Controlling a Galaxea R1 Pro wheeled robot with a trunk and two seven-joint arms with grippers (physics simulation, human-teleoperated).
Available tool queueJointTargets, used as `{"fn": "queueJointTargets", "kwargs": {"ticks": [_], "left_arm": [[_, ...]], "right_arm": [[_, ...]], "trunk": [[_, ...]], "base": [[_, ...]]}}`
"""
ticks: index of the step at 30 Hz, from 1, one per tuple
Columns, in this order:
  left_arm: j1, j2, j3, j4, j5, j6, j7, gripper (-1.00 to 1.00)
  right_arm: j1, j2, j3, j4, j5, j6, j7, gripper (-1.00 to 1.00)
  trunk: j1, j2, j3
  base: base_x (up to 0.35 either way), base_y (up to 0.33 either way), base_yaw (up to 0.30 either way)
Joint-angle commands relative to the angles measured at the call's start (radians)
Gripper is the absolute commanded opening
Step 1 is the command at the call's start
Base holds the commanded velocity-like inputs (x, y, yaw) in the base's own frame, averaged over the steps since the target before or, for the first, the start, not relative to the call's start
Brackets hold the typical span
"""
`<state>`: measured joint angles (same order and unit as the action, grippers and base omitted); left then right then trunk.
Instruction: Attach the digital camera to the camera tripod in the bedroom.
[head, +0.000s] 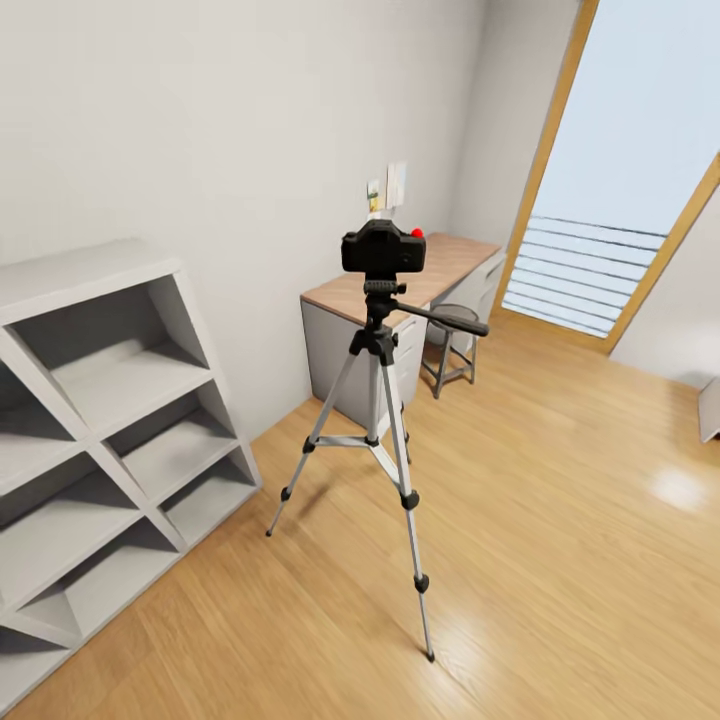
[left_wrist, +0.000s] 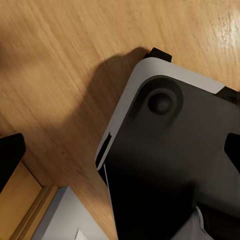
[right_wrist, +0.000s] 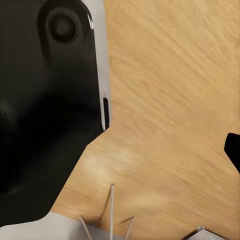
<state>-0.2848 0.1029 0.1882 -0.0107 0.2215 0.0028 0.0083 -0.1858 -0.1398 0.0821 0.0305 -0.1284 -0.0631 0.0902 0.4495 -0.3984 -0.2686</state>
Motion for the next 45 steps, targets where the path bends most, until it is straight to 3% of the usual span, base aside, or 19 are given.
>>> {"fn": "queueJointTargets", "kwargs": {"ticks": [1, 45], "left_arm": [[-0.001, 0.0, 0.005, 0.0, 0.003, 0.0, 0.001, 1.0], [-0.001, 0.0, 0.005, 0.0, 0.004, 0.0, 0.001, 1.0]], "right_arm": [[-0.001, 0.0, 0.008, 0.003, -0.01, -0.006, 0.005, 1.0], [-0.001, 0.001, 0.011, 0.003, -0.005, -0.005, 0.006, 1.0]], "trunk": [[0.001, -0.002, 0.0], [0.001, -0.002, 0.072]], "base": [[0.0, 0.0, 0.0], [0.0, 0.0, 0.0]]}}
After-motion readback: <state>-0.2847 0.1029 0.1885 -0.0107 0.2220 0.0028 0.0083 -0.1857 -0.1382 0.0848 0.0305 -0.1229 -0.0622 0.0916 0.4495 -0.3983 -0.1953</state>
